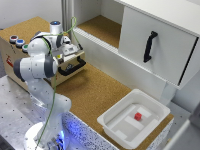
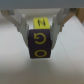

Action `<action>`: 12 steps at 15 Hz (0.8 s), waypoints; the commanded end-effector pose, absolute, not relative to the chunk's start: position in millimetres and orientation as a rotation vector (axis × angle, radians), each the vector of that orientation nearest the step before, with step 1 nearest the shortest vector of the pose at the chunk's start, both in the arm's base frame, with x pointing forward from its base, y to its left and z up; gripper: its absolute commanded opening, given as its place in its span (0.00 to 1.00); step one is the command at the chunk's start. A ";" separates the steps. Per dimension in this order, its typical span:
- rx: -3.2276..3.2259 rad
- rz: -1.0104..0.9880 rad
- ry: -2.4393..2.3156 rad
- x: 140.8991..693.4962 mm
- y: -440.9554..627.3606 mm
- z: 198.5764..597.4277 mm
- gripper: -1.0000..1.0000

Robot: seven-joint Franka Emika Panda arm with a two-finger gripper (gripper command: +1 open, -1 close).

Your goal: Put the purple block on top of the drawer

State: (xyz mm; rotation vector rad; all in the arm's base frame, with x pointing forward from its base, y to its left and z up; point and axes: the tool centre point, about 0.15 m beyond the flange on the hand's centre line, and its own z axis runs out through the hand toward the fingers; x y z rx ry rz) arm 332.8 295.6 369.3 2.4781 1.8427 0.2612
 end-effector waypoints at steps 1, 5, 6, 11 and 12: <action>2.548 0.148 1.845 348.6 340.8 461.2 0.00; 2.538 0.116 1.884 367.5 394.0 483.5 0.00; 2.536 0.094 1.887 372.3 408.1 480.6 0.00; 2.499 0.015 1.945 378.3 468.2 466.1 0.00; 2.501 -0.009 1.934 377.0 473.2 458.1 0.00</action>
